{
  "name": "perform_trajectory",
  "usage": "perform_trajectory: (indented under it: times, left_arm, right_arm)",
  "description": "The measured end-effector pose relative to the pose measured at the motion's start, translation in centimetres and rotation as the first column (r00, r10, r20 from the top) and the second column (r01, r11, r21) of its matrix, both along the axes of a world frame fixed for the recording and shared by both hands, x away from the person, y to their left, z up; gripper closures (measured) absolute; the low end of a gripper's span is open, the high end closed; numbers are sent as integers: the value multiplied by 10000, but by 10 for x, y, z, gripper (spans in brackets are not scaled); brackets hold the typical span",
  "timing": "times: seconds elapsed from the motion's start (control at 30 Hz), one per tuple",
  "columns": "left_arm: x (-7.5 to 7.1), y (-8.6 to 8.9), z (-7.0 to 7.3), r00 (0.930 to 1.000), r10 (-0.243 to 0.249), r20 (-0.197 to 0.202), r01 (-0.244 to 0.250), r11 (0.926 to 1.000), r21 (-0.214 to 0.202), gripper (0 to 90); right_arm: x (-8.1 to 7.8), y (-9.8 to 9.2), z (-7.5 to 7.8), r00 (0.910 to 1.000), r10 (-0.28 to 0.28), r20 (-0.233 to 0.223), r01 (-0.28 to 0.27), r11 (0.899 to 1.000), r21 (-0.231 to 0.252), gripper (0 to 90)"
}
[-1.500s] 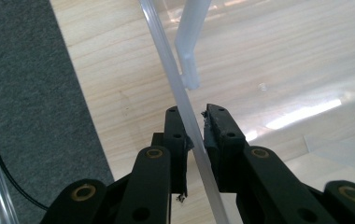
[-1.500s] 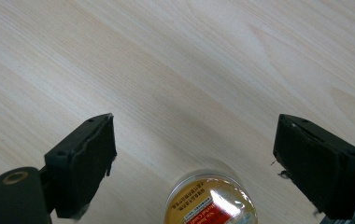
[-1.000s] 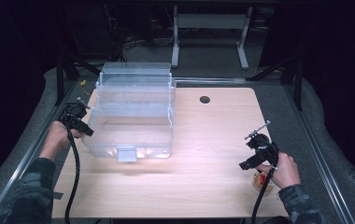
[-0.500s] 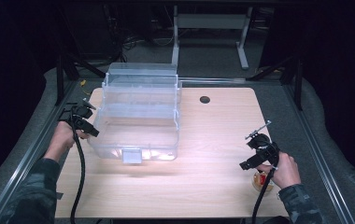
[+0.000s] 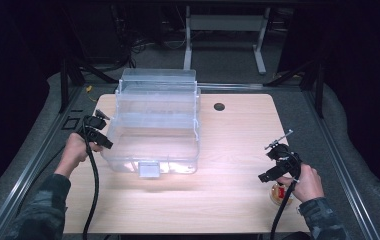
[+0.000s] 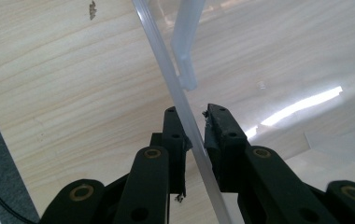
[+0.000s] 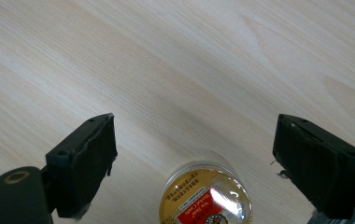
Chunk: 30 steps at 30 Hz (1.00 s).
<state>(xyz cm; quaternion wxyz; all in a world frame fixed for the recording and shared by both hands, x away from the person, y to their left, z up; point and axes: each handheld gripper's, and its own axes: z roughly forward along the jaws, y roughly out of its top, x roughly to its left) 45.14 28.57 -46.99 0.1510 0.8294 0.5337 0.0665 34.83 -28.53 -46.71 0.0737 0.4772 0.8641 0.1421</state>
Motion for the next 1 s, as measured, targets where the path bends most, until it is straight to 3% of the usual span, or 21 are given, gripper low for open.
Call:
perform_trajectory:
  times: [0.5,0.57,0.6,0.63,0.8,1.0]
  left_arm:
    - [-13,-44,0,9986,-534,43,533,9986,42,779]
    - [-15,-50,0,9982,-591,60,591,9982,7,779]
    - [-16,-52,0,9979,-641,59,641,9979,22,778]
    - [-18,-56,0,9975,-700,91,700,9975,52,777]
    - [-23,-67,0,9961,-875,65,875,9961,83,775]
    - [-29,-81,1,9924,-1233,44,1229,9909,546,763]
  right_arm:
    - [0,1,3,10000,-19,96,17,9998,173,129]
    - [-1,2,6,10000,-17,-47,16,9999,-160,129]
    - [-1,3,3,9998,-35,173,34,10000,69,129]
    - [-1,3,3,9999,19,108,-21,9998,185,129]
    - [-1,4,5,9998,30,218,-36,9996,292,129]
    - [2,11,10,9996,138,266,-149,9990,428,130]
